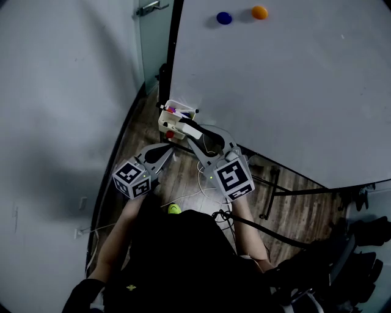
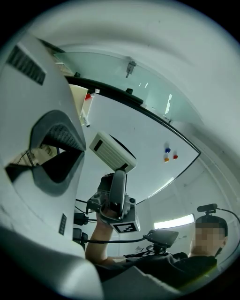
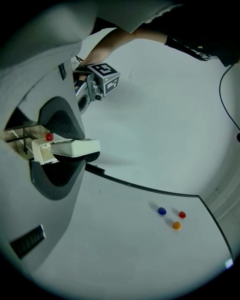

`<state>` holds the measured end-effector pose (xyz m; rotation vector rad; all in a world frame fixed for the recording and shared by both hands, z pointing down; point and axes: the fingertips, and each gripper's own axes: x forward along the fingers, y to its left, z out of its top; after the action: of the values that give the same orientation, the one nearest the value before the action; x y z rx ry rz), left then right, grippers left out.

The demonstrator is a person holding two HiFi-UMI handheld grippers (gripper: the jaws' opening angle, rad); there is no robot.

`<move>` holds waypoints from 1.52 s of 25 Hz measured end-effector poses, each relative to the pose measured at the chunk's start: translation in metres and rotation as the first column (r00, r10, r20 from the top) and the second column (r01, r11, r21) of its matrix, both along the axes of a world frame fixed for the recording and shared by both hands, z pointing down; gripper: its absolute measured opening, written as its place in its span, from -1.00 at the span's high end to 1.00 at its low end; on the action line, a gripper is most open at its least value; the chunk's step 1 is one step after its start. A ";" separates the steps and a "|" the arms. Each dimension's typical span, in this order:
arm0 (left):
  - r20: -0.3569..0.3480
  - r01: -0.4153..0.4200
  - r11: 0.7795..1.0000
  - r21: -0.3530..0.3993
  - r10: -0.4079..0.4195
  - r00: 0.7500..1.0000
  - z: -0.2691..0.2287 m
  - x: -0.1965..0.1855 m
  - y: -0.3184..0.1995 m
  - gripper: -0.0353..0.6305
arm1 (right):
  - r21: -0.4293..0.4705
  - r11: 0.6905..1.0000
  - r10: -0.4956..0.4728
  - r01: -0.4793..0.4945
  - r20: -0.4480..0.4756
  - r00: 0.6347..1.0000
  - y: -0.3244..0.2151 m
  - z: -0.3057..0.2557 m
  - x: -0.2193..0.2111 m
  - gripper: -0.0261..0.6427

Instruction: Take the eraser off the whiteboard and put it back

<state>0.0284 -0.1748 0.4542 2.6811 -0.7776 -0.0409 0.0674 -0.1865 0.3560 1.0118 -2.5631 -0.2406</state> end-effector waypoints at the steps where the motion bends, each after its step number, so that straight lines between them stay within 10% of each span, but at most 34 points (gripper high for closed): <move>1: -0.003 0.004 1.000 -0.003 -0.004 1.000 0.000 0.000 0.000 0.82 | 0.001 1.000 0.000 0.000 0.001 1.000 0.000 -0.001 0.001 0.47; 38: -0.094 0.012 0.998 0.059 -0.006 0.996 -0.011 -0.018 0.016 0.82 | -0.033 0.999 0.013 -0.014 -0.021 1.000 -0.021 0.016 -0.007 0.47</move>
<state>0.0103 -0.1588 0.4437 2.7096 -0.7709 -0.1937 0.0603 -0.2075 0.3723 1.0095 -2.5327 -0.2034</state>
